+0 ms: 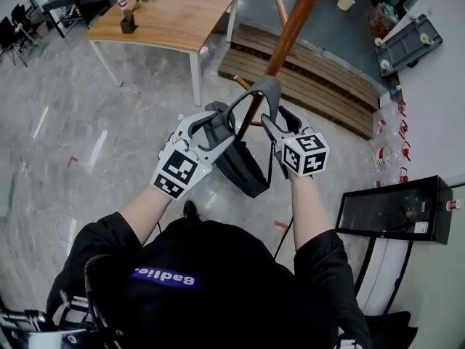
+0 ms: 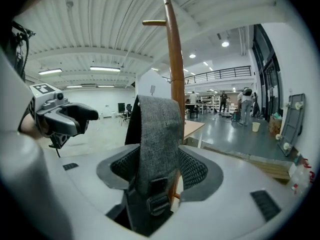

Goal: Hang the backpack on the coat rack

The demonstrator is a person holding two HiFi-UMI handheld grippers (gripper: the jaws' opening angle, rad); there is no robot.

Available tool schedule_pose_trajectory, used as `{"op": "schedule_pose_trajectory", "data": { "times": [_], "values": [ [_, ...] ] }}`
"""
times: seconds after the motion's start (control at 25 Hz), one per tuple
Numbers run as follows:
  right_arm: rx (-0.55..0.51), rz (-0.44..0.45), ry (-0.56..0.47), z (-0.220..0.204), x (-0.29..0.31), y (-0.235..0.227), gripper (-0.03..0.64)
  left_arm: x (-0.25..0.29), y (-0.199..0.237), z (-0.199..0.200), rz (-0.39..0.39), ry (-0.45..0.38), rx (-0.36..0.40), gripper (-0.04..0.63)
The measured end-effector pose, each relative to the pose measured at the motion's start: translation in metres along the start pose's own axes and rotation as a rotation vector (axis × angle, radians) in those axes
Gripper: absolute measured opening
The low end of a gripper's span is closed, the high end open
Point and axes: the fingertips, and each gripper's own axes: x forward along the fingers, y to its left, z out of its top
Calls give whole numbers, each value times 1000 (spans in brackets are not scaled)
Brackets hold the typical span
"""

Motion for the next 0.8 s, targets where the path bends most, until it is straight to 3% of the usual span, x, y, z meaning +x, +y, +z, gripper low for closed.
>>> {"op": "schedule_pose_trajectory", "data": {
  "times": [0.16, 0.36, 0.52, 0.8],
  "values": [
    [-16, 78, -22, -3, -15, 3, 218, -15, -33, -1, 84, 44, -24, 238],
    [-2, 120, -30, -8, -42, -1, 218, -33, -82, -3, 123, 84, -63, 238],
    [17, 124, -66, -10, -76, 20, 218, -52, -111, 4, 113, 66, -64, 238],
    [76, 121, -107, -33, -130, 112, 216, -102, -132, -3, 36, 2, -102, 238]
  ]
}}
